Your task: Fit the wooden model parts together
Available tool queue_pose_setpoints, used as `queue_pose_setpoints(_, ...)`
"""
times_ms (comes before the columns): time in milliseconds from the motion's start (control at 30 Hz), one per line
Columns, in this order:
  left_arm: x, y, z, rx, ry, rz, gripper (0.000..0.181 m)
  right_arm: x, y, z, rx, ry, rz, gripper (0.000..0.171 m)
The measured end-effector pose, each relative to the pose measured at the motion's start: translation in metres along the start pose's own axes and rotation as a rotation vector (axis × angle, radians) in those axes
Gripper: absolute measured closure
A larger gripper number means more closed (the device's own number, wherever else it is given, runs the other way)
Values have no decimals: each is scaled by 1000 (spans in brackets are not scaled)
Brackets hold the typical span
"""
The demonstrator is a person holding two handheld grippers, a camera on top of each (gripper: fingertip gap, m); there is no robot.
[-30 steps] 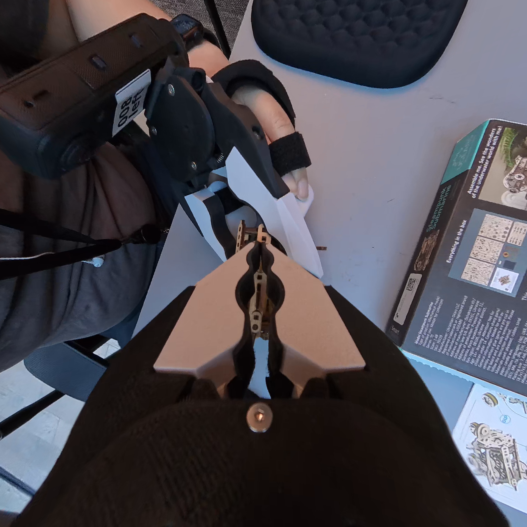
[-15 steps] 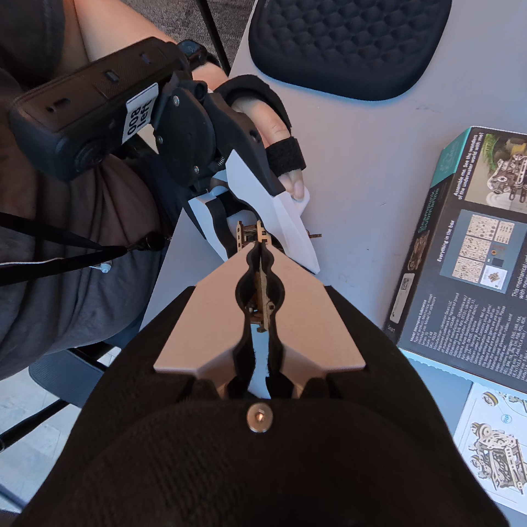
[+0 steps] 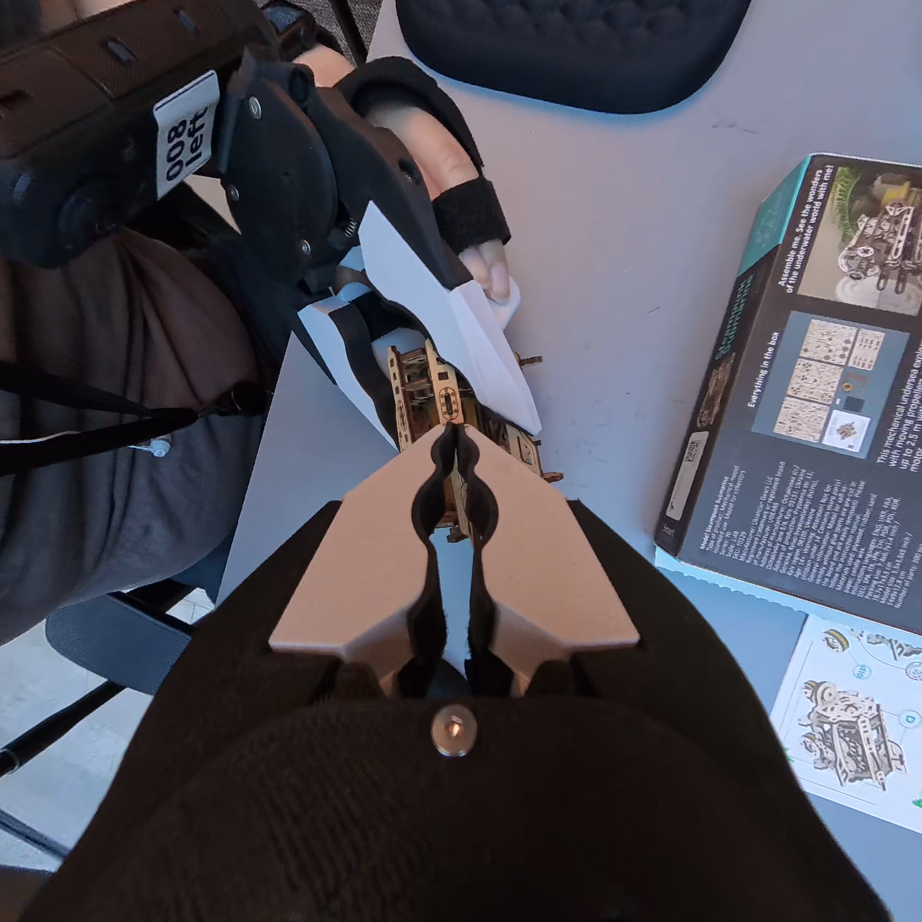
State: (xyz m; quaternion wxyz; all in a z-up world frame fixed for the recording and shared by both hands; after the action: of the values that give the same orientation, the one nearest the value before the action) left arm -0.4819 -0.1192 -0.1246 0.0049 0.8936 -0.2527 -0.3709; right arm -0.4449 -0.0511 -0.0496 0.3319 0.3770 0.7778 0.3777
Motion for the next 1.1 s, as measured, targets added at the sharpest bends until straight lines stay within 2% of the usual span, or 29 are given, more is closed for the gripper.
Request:
queue_pose_setpoints(400, -2, -3, 4, -24, 2, 4, 108, 3, -1, -1, -17, 10, 14, 171)
queue_pose_setpoints(767, -4, -6, 8, -53, 8, 5, 105, 5, 9, -4, 87, 14, 9, 171)
queue_pose_setpoints(1100, -1, -4, 7, -69, -56, -32, 106, 1, 2, -1, 34, 24, 33, 171)
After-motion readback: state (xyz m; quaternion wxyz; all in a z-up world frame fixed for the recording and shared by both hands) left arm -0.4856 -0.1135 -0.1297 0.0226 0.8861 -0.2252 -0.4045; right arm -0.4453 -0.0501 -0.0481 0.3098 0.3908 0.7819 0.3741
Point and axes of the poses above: each gripper's, where its closed fingertips meet, y back along the fingers, z out of its underside, x = y × z across the jaws, the point moved 7 cm from there along y, back along the fingers, and after that the axes turned 5 degrees about -z, right-handed, at the moved point
